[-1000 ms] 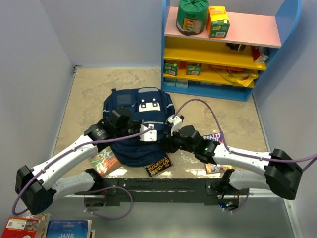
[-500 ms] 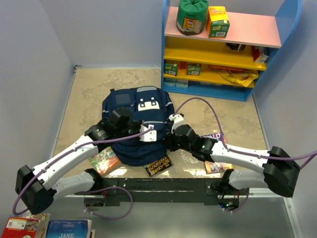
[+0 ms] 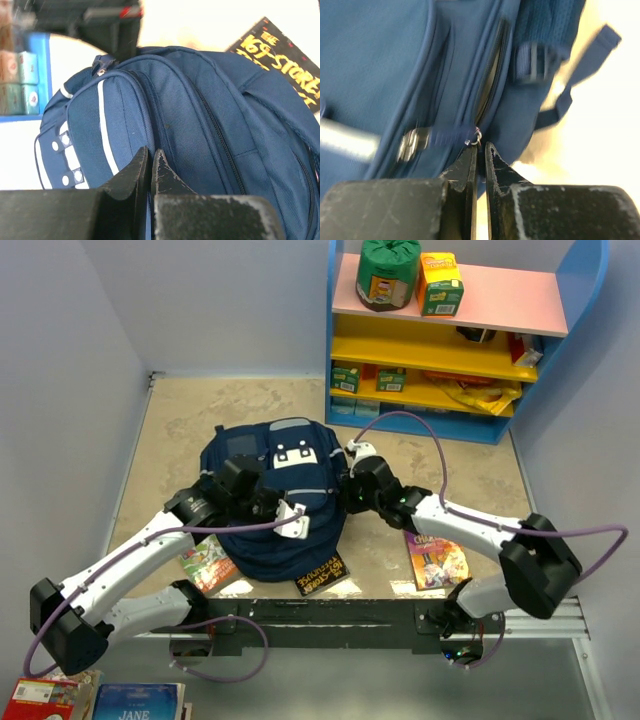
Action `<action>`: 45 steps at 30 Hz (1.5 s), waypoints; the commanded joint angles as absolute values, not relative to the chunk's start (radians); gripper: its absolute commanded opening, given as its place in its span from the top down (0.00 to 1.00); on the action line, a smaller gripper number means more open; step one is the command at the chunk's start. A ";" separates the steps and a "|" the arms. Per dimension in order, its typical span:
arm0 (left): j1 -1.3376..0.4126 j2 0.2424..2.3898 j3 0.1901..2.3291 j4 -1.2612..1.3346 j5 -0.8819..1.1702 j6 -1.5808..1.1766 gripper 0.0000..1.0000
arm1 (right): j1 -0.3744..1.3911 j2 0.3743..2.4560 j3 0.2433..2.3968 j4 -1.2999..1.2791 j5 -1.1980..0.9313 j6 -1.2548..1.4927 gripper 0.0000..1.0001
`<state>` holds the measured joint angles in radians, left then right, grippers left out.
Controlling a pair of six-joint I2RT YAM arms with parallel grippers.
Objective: Pack the student bag
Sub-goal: Zip the student bag at the center of the board, then unzip the student bag at the center of the board.
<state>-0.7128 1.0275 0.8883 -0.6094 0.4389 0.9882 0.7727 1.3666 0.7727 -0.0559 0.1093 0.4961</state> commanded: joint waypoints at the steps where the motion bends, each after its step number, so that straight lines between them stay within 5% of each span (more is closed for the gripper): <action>1: -0.713 0.968 0.960 -0.745 0.621 1.103 1.00 | 0.719 1.474 0.871 -0.094 0.149 0.384 1.00; 11: -0.719 0.956 0.982 -0.875 0.693 1.241 1.00 | 0.701 1.602 0.989 -0.088 0.238 0.345 1.00; 18: -0.707 0.914 0.881 -0.643 0.480 1.072 1.00 | 0.700 1.410 0.884 -0.005 0.239 0.370 0.46; 22: -0.707 0.933 0.853 -0.705 0.410 1.062 1.00 | 0.699 1.300 0.812 -0.011 0.290 0.434 0.33; 32: -0.710 1.008 0.793 -0.597 0.402 1.003 1.00 | 0.689 1.335 0.693 -0.066 0.295 0.583 0.43; 39: -0.762 1.091 0.802 -0.537 0.422 0.989 0.87 | 0.680 1.293 0.652 0.012 0.264 0.594 0.43; 40: -0.781 1.098 0.811 -0.540 0.442 1.000 0.78 | 0.678 1.287 0.649 0.030 0.255 0.594 0.43; 41: -0.793 1.115 0.821 -0.540 0.452 1.002 0.01 | 0.675 1.287 0.649 0.052 0.242 0.592 0.43; 45: -0.866 1.173 0.877 -0.523 0.443 0.963 0.00 | 0.670 1.319 0.670 0.046 0.247 0.595 0.44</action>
<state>-0.8070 1.1294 0.8146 -0.5827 0.4313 1.0027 0.6785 1.3159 0.6472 -0.0074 0.2546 0.5755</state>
